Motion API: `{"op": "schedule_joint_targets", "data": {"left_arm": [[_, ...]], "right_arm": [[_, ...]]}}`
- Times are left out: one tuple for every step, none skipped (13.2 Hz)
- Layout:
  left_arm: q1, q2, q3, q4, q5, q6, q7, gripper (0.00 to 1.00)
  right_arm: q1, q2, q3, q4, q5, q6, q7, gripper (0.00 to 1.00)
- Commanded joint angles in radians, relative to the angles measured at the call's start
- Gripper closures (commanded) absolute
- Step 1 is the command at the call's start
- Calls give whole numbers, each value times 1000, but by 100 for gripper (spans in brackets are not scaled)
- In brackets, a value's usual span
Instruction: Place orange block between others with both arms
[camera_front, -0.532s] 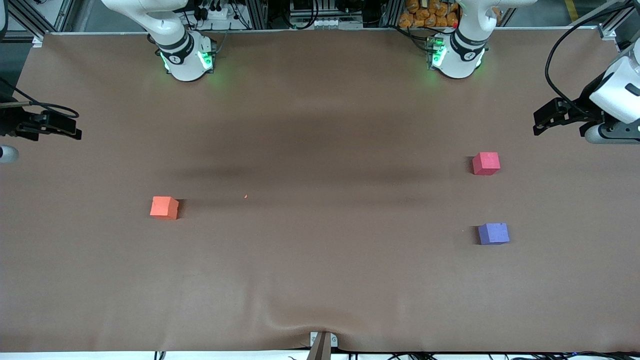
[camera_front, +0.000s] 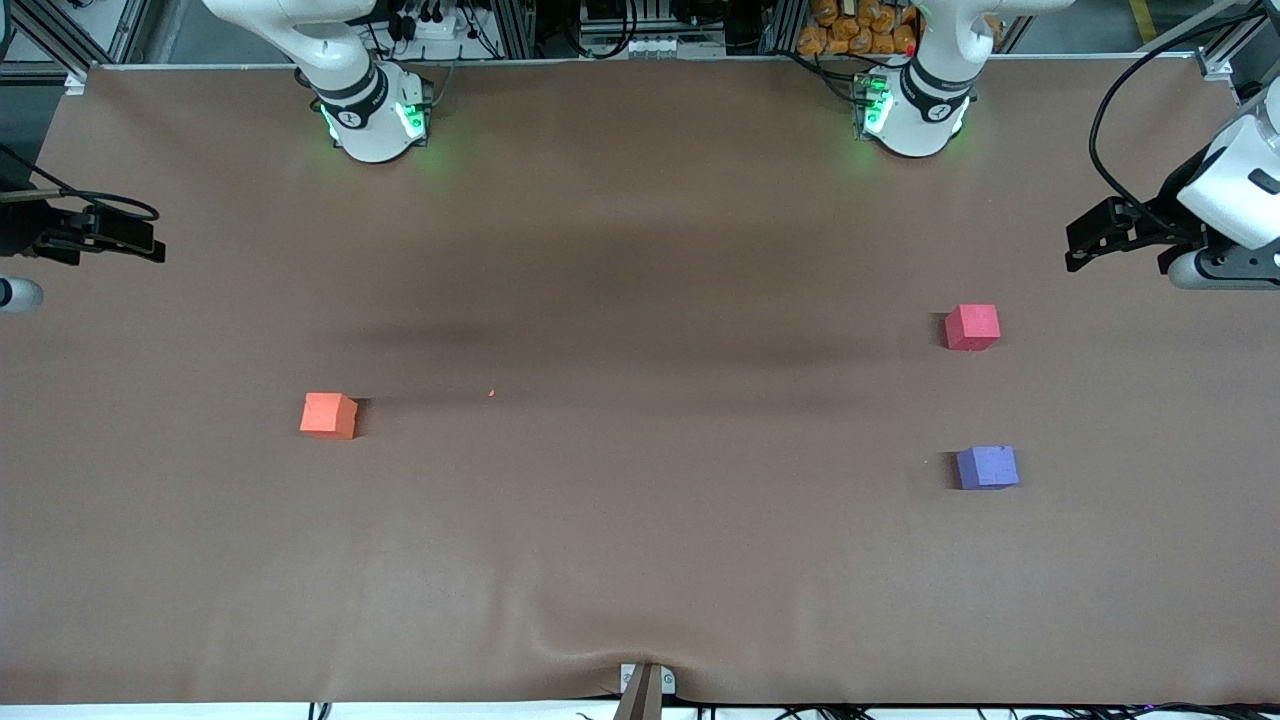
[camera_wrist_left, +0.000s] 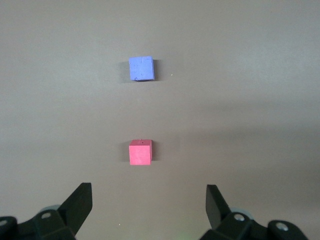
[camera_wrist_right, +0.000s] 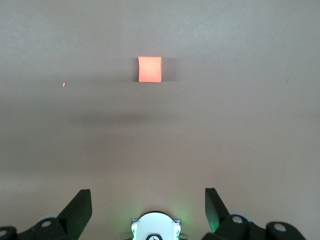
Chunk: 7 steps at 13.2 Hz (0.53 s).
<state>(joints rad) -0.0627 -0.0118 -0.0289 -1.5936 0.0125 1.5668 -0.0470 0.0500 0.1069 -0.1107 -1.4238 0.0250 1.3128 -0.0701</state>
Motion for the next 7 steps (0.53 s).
{"op": "schedule_joint_targets", "data": {"left_arm": [[0, 9, -3, 12, -9, -11, 4, 0], [0, 9, -3, 9, -9, -11, 4, 0], [0, 9, -3, 9, -9, -11, 4, 0], [0, 9, -3, 9, -9, -11, 4, 0], [0, 9, -3, 9, -9, -11, 4, 0], [-2, 9, -3, 9, -9, -11, 4, 0], [-2, 9, -3, 9, -9, -11, 4, 0]], "right_arm": [[5, -19, 2, -4, -5, -10, 9, 0], [7, -19, 2, -6, -5, -9, 10, 0], [7, -19, 2, -6, -5, -10, 9, 0], [11, -19, 2, -6, -5, -12, 10, 0], [13, -19, 2, -7, -5, -12, 10, 0], [14, -19, 2, -7, -5, -12, 10, 0], [16, -19, 2, -6, -5, -12, 10, 0]]}}
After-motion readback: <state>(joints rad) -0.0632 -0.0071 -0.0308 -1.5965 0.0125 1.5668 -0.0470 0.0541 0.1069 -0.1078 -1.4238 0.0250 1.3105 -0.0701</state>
